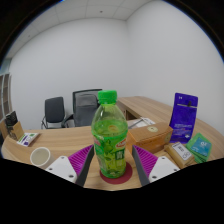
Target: Pour water
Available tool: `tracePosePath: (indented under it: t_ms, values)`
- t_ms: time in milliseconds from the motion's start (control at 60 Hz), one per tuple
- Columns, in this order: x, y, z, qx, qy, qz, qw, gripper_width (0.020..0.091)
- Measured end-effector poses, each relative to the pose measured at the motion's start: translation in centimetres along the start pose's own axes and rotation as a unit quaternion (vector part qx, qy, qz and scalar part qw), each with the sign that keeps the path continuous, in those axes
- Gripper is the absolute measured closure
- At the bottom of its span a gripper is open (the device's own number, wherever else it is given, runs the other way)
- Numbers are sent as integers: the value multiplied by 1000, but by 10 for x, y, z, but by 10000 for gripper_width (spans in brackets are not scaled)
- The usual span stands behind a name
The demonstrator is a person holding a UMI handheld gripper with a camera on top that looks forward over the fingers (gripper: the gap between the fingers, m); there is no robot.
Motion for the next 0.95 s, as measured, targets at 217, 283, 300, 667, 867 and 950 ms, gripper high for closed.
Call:
tracePosePath:
  t_ms: [217, 283, 300, 667, 867, 950]
  values:
    - [-93, -2, -14, -12, 81, 0, 997, 286]
    - [-123, 0, -7, -21, 108, 12, 994, 289]
    - [-130, 0, -4, -24, 113, 14, 993, 286]
    - [-230, 28, 62, -25, 117, 59, 991, 288]
    - [-237, 36, 83, -35, 98, 69, 992, 287]
    - [-239, 38, 90, -42, 89, 71, 993, 286]
Point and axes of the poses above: the point between the fingertips, and its own axes, seen from behind it with the camera up: y to the left, z up, x forward, the way the camera looks, the point moved 9 cm from there along -x, backward, against the way the camera looks
